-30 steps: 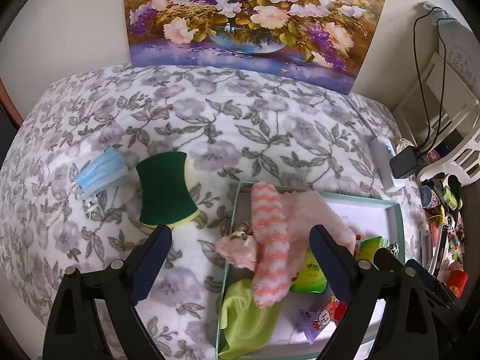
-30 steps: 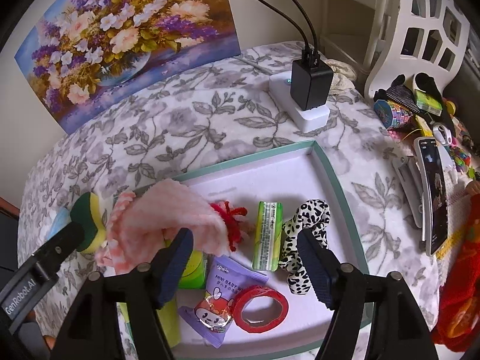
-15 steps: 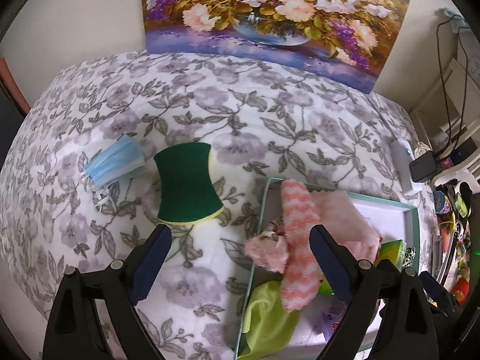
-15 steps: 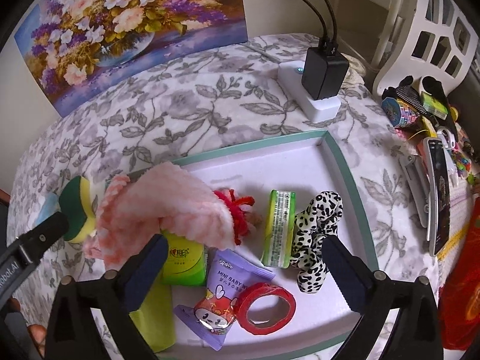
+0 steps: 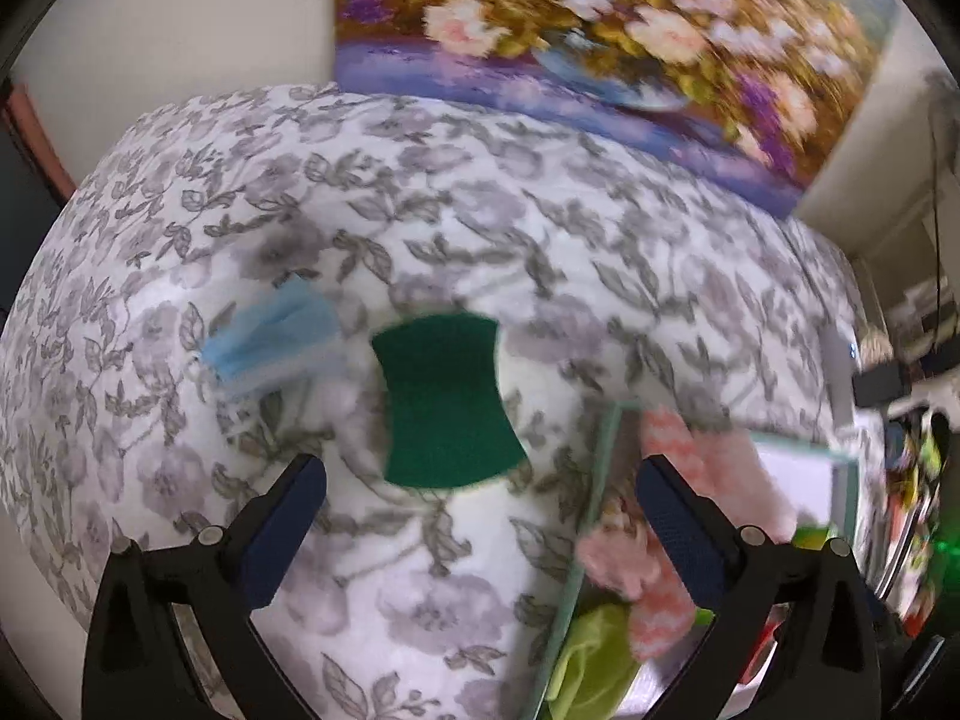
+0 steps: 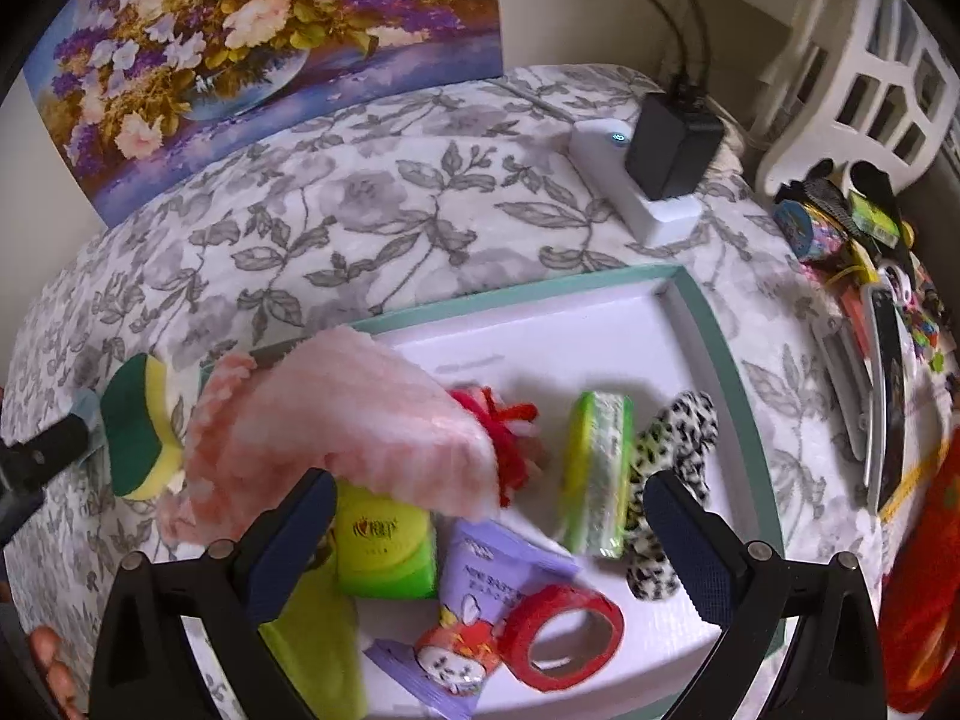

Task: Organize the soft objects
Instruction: 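Raise both open tools and move them toward the blue mask and green sponge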

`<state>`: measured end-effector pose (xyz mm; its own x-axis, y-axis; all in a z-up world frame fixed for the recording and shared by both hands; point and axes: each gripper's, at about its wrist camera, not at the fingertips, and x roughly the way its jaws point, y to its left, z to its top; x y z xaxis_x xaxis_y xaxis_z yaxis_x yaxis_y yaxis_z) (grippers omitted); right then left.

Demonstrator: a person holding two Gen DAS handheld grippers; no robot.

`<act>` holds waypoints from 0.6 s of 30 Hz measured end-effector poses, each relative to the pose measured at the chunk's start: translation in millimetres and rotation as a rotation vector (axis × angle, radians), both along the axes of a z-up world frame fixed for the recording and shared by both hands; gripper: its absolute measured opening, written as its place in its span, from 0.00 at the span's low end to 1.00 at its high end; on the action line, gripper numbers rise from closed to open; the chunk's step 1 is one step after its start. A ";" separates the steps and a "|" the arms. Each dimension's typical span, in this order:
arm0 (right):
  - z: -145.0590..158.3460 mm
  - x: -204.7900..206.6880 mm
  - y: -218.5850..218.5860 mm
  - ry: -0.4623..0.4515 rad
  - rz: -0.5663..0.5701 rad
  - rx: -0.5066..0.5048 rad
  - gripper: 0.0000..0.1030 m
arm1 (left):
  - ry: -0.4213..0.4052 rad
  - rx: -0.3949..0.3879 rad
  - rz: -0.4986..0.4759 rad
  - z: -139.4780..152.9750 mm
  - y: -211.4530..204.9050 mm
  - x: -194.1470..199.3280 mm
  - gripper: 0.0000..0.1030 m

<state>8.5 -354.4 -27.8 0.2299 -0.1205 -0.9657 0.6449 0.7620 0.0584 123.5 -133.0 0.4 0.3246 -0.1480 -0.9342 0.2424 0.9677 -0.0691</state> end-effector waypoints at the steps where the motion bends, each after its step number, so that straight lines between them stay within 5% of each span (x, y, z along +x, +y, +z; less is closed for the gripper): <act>1: 2.5 3.6 -0.3 -0.001 0.001 -0.007 1.00 | -0.003 -0.015 0.015 4.8 4.2 6.5 1.00; 7: 42.0 11.6 9.7 -0.136 0.021 -0.024 1.00 | -0.096 -0.076 0.048 44.5 34.5 15.5 1.00; 18: 49.5 45.3 72.6 -0.200 0.164 -0.018 1.00 | -0.080 -0.107 0.221 34.9 124.1 38.8 1.00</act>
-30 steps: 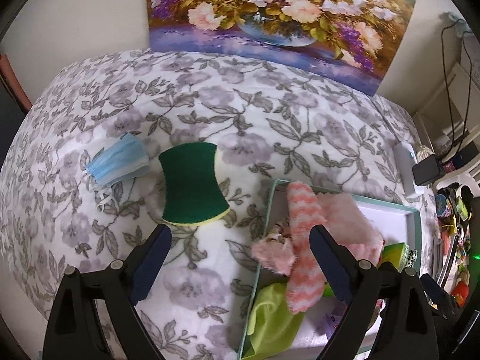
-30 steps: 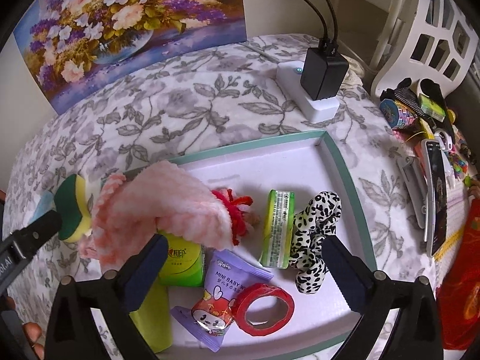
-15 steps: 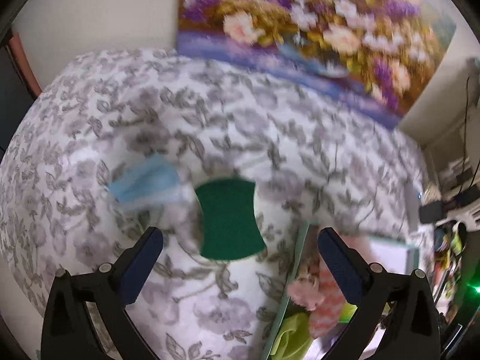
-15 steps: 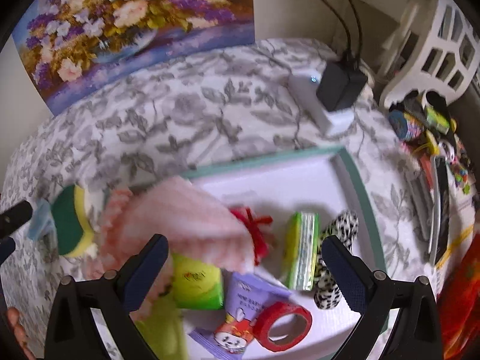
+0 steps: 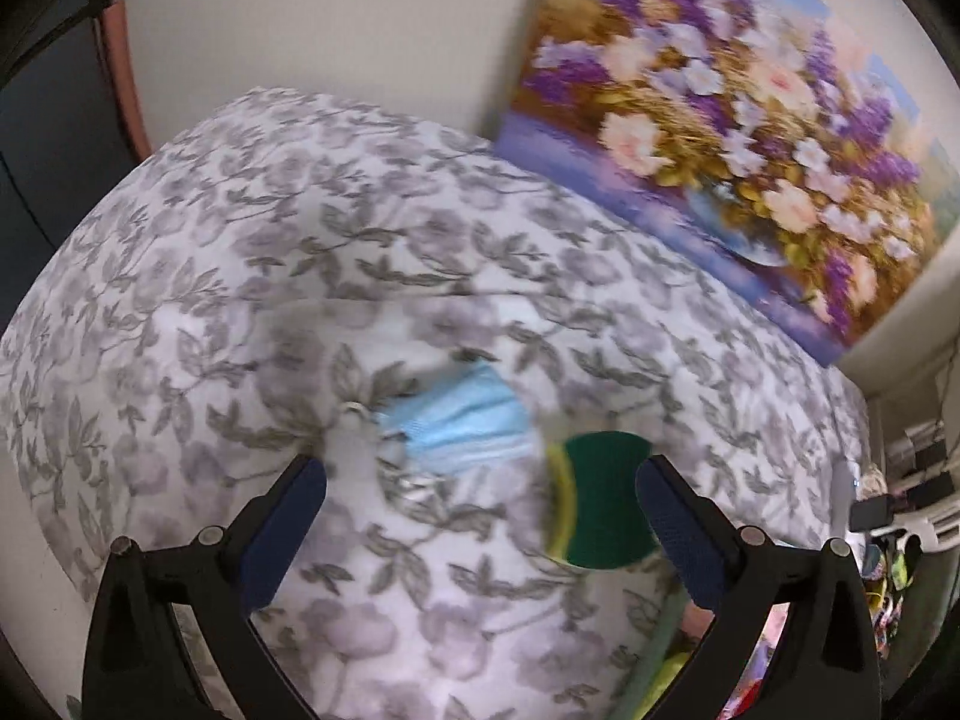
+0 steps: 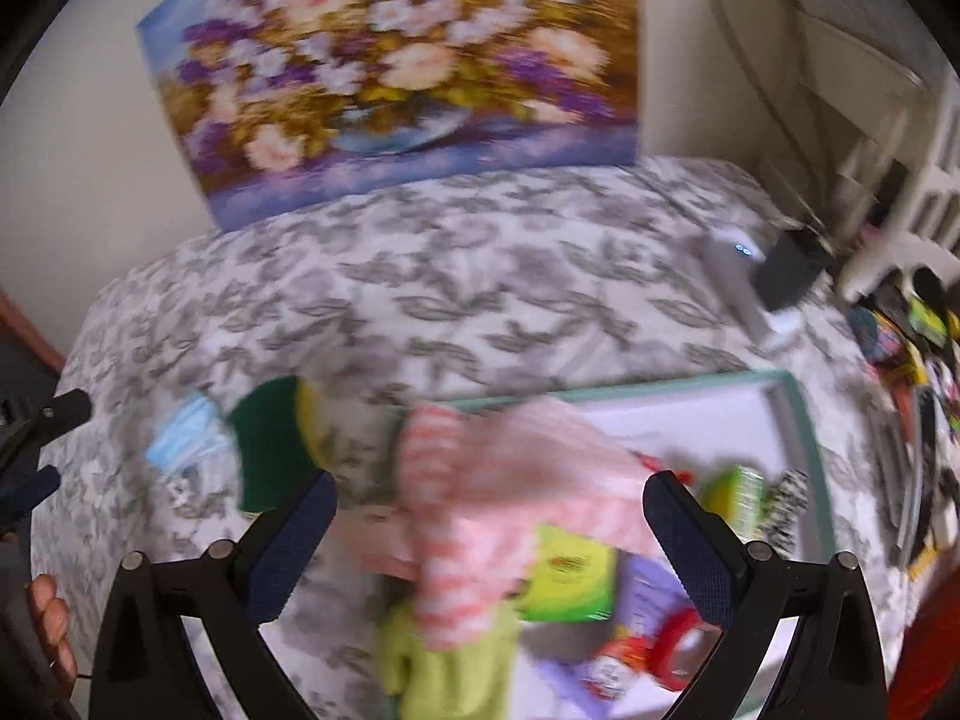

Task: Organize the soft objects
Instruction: 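Raise both open tools and move them toward the blue mask and green sponge, then close the left tool on the blue mask while the right tool grasps the green sponge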

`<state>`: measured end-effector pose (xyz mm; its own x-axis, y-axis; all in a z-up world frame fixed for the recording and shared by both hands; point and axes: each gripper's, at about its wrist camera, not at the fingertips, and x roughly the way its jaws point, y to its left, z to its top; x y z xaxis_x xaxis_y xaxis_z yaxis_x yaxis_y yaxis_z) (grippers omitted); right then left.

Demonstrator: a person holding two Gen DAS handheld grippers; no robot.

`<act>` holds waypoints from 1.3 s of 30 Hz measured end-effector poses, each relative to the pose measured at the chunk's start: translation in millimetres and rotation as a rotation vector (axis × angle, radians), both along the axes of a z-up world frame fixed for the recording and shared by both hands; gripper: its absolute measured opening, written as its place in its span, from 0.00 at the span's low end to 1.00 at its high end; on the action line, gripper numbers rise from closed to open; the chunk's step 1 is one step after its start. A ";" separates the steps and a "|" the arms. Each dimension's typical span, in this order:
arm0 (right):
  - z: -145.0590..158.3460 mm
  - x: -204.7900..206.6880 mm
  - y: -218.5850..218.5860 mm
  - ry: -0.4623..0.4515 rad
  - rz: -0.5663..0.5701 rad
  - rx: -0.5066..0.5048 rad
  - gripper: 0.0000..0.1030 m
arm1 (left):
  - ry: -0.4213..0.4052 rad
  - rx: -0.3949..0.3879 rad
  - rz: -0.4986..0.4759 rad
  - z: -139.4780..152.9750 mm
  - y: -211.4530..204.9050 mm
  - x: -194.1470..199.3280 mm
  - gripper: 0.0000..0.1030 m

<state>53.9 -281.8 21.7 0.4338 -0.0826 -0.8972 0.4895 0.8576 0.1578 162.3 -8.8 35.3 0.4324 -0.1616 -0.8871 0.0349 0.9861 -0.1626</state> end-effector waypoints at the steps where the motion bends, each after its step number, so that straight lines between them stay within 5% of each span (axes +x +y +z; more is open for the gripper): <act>1: 0.1 4.4 6.8 -0.006 0.012 -0.001 1.00 | 0.008 0.008 0.010 -2.4 5.7 3.5 1.00; 14: -31.3 65.2 81.9 0.013 0.196 0.051 1.00 | 0.101 0.030 0.058 -42.8 32.2 40.8 1.00; 39: -92.1 105.7 113.6 0.126 0.289 0.063 1.00 | 0.301 0.052 0.049 -126.8 10.3 71.7 1.00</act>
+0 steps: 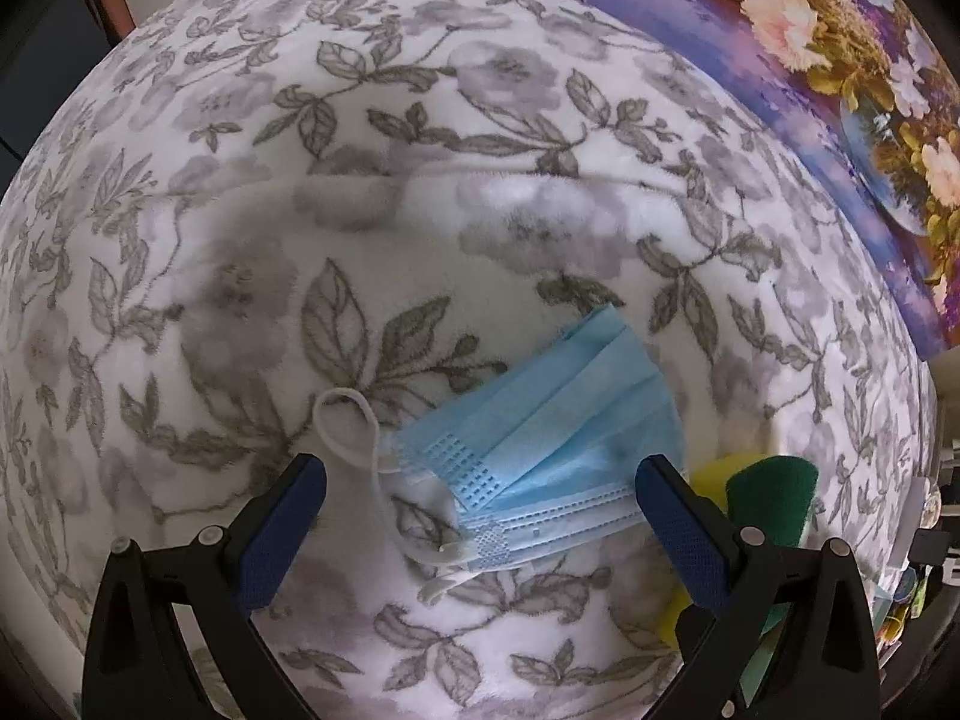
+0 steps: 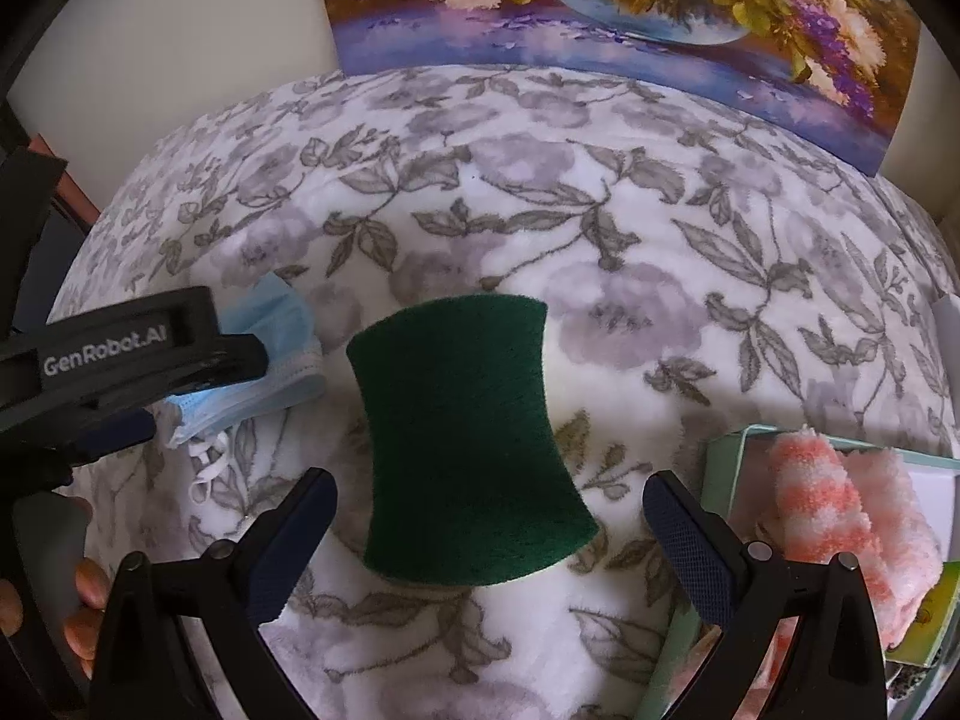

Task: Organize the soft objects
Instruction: 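Close the left tool on the blue mask while the right tool grasps the green sponge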

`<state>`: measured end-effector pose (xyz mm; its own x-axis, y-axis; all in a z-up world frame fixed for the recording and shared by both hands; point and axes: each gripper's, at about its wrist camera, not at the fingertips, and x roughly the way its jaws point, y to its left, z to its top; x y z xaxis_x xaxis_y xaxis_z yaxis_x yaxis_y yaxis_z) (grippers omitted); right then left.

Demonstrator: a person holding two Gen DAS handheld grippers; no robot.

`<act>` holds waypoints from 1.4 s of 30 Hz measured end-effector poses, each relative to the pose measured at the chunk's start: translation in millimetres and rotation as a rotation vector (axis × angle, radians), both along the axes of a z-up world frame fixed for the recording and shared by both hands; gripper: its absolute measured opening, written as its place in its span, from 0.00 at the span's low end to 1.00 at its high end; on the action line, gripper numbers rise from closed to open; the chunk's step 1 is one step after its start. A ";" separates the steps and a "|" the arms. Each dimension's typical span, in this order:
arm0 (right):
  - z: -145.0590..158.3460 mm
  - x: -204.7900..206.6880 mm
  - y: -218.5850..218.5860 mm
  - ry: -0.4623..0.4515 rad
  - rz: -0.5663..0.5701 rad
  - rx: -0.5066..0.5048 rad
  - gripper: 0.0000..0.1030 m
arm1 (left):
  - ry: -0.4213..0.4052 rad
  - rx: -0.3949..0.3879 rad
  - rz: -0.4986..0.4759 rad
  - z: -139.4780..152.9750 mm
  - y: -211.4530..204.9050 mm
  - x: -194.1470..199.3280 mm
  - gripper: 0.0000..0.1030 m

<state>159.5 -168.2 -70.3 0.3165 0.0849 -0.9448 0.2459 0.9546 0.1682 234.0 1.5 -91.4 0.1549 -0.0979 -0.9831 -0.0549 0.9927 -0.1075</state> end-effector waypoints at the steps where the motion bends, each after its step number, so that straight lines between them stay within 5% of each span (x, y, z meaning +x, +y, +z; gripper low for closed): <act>1: -1.4 0.2 1.0 0.003 0.003 0.000 1.00 | 0.003 0.001 -0.001 -2.0 -2.2 0.0 1.00; 12: -18.1 -0.7 6.7 0.037 0.022 -0.011 0.99 | 0.018 -0.008 0.005 -15.4 -5.5 0.0 0.97; 20: -25.9 3.9 6.7 0.047 0.020 -0.013 0.98 | 0.008 -0.033 0.009 -17.5 -3.3 -1.2 0.81; 29: -28.1 3.4 7.0 0.052 0.023 -0.029 0.93 | 0.000 -0.033 -0.011 -8.8 -5.7 -1.2 0.52; 42: -23.1 0.1 7.1 0.049 0.038 -0.040 0.75 | -0.024 -0.012 -0.010 1.3 -11.9 -8.8 0.22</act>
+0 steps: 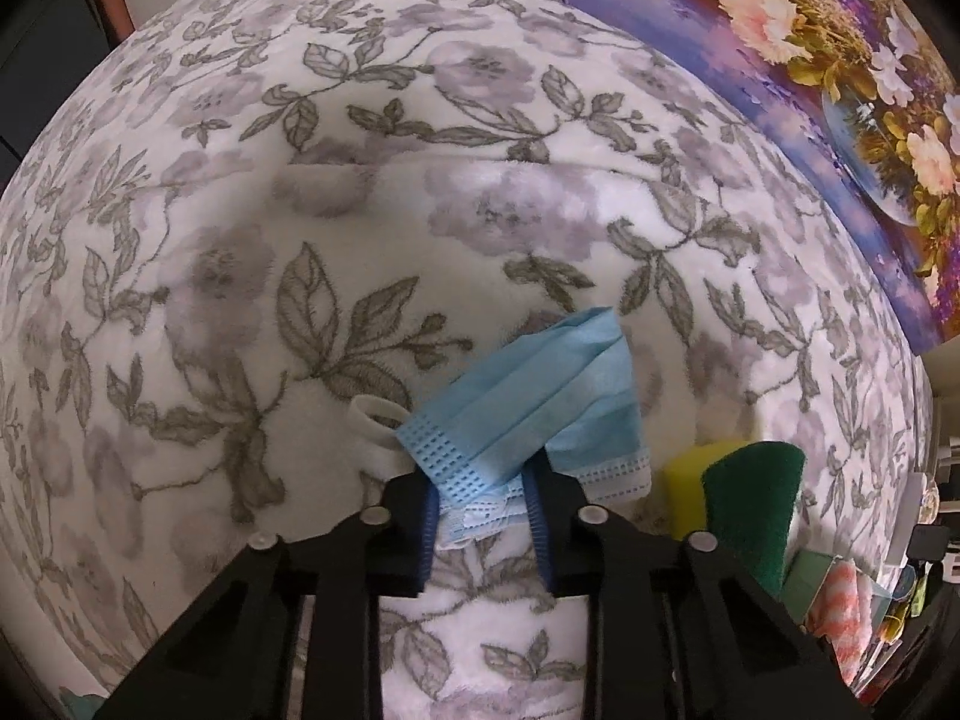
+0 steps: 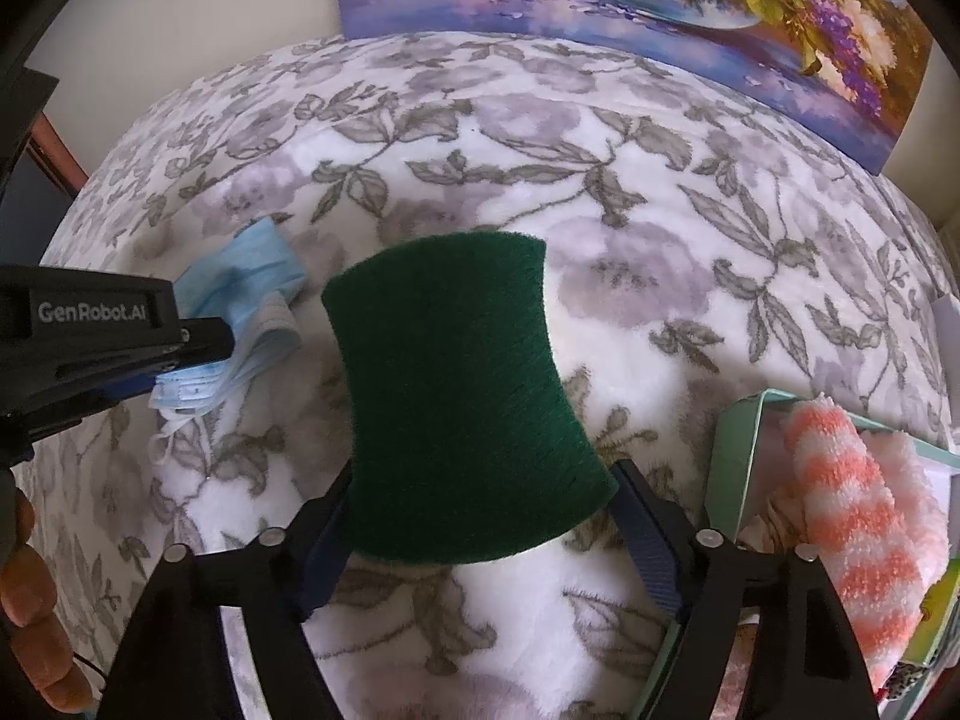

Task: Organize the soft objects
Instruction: 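Close the left tool on the blue mask while the right tool grasps the green sponge, then lift the mask with the left tool while the right tool carries the sponge over the tray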

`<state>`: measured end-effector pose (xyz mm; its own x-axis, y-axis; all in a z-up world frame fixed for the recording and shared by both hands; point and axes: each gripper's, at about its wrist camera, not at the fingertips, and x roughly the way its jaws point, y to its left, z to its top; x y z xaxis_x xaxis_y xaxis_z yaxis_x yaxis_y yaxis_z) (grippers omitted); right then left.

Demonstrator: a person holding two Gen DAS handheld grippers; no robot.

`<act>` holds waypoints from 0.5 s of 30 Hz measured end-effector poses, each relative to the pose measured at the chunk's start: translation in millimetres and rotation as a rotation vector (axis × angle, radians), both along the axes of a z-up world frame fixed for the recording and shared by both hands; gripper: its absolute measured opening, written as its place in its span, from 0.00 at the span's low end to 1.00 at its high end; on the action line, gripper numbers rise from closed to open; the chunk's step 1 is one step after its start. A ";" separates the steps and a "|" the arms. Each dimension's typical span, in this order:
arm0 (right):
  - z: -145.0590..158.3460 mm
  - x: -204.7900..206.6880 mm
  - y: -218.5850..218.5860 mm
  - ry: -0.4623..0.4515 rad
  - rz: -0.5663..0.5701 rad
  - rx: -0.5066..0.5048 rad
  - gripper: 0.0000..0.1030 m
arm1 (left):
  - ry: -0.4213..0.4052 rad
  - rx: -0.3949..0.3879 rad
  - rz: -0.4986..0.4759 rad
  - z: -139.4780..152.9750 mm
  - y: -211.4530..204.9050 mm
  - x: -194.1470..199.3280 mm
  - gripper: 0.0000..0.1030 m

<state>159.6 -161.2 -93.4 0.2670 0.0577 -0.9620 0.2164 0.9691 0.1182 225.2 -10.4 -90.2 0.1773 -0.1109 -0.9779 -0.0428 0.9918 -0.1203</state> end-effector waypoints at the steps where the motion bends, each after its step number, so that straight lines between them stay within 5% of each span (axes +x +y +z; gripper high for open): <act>1: 1.4 -1.4 0.2 -0.002 0.001 0.002 0.72 | -0.002 0.000 -0.003 1.1 -0.4 -0.7 0.20; 15: 45.1 -18.1 -17.5 -0.054 -0.027 0.038 0.68 | -0.083 -0.010 -0.021 37.9 -7.1 -14.1 0.16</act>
